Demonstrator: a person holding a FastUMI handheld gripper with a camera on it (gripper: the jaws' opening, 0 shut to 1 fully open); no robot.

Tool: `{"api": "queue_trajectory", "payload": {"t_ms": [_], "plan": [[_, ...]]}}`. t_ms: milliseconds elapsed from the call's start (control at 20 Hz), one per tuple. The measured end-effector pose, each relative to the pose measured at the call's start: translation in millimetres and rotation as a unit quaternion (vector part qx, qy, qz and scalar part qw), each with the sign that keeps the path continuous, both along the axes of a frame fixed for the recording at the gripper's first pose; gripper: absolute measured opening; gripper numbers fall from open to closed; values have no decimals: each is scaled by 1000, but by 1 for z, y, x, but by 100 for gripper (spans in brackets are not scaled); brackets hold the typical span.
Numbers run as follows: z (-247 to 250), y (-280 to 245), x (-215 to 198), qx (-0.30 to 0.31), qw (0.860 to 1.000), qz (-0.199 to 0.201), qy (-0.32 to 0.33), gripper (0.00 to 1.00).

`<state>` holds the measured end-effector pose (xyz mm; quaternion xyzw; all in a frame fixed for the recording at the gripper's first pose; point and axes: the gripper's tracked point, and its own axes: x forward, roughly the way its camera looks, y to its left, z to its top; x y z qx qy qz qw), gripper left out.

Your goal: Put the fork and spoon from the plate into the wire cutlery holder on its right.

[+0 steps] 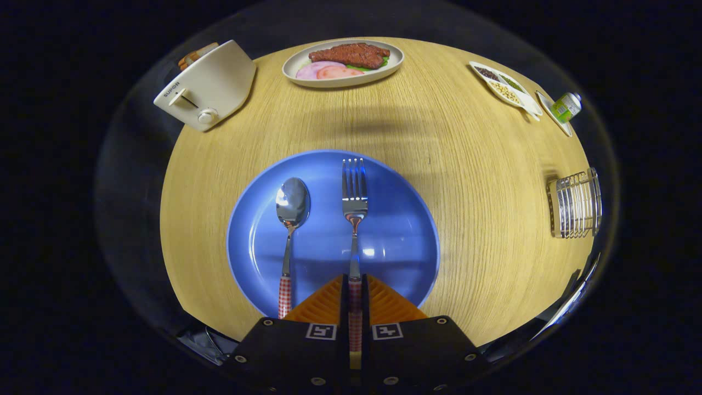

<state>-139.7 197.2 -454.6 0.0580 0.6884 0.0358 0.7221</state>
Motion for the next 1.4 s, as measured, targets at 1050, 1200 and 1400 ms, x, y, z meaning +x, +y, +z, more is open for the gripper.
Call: {"api": "queue_trajectory", "payload": {"t_ms": [1050, 1200, 1400], "plan": [[92, -275, 3, -57, 998, -33, -7, 9], [90, -302, -7, -60, 998, -3, 30, 9], [87, -308, -20, -20, 995, 11, 98, 9]]}}
